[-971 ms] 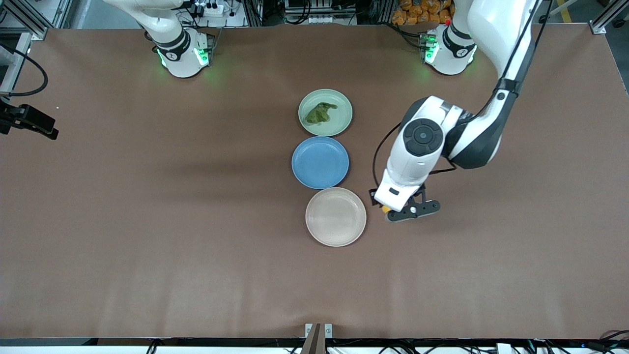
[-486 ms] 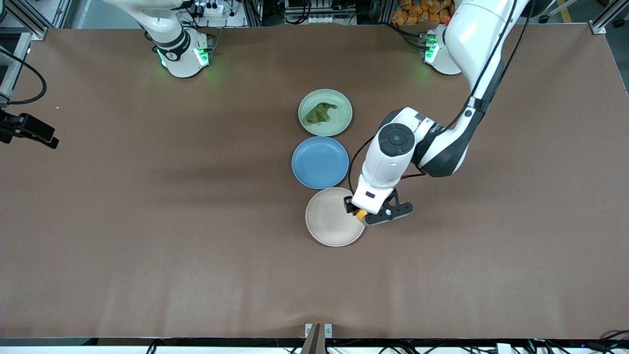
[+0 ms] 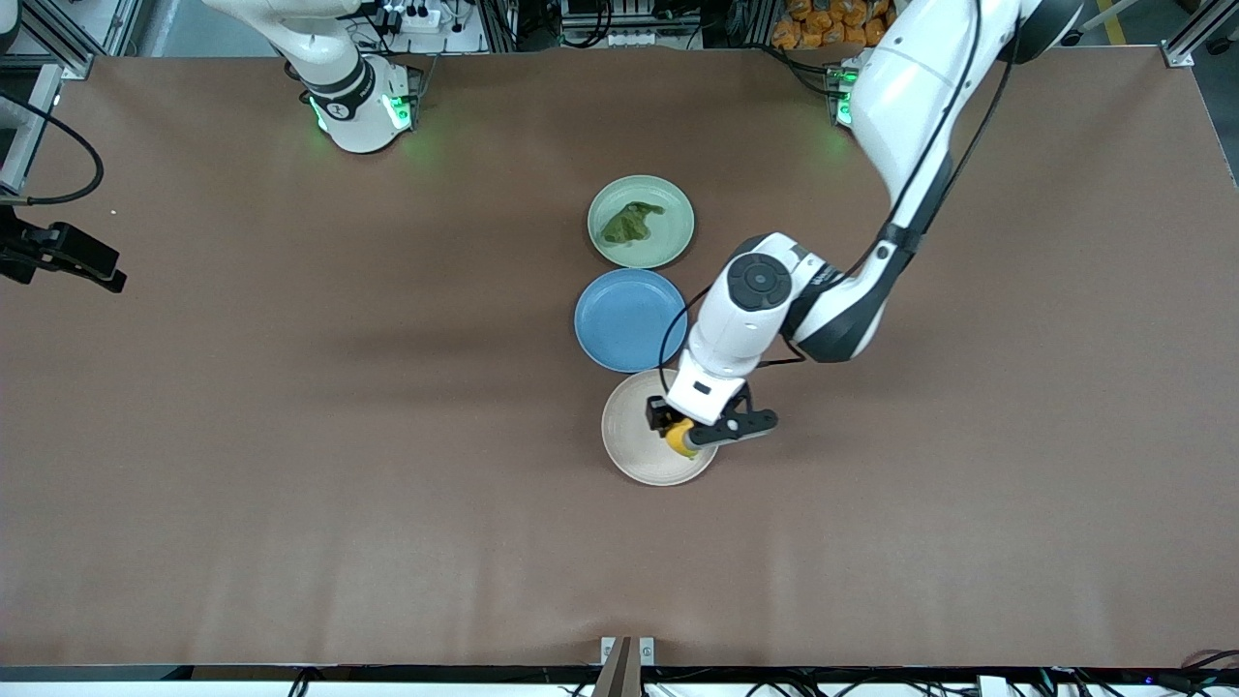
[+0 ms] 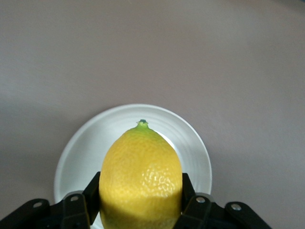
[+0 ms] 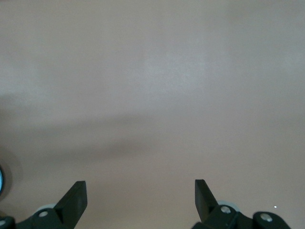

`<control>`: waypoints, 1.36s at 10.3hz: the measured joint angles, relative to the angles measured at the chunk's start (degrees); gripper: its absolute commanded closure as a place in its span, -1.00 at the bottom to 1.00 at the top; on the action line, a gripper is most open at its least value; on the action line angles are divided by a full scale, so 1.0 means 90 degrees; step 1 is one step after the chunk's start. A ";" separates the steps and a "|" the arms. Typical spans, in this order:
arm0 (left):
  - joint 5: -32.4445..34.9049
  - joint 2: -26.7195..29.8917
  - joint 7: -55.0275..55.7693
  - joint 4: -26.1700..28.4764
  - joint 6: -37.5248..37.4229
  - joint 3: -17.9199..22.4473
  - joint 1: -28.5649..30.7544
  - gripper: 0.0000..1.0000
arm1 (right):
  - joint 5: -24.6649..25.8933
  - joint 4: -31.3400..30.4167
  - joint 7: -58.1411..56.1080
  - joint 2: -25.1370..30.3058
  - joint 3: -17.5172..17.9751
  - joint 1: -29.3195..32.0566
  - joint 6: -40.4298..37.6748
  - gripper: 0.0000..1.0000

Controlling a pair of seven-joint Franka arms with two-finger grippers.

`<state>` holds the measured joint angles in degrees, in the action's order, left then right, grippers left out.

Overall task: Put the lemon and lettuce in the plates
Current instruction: 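Carry the lemon with the left gripper over the cream plate, then lower the lemon onto the cream plate and open the left gripper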

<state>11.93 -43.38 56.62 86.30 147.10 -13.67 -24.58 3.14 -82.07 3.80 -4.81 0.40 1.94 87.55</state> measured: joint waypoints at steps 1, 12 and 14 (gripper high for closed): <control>0.0000 -0.0179 0.0003 -0.0004 0.0266 0.0002 -0.0066 1.00 | 0.0000 0.0000 0.0000 0.0000 -0.0001 -0.0009 0.0005 -1.00; 0.0007 -0.0829 0.0002 -0.0017 0.0726 0.0047 -0.0126 -1.00 | -0.0217 -0.0001 0.0000 0.0011 0.0011 -0.0321 -0.0028 -1.00; 0.0084 -0.0942 -0.0006 0.0023 0.0758 0.0190 -0.0195 -1.00 | -0.0336 -0.0001 0.0000 0.0011 0.0012 -0.0348 -0.0030 -1.00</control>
<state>12.68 -51.86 56.57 86.51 153.92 -11.96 -26.33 0.11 -82.09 3.80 -4.71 0.51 -1.20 87.27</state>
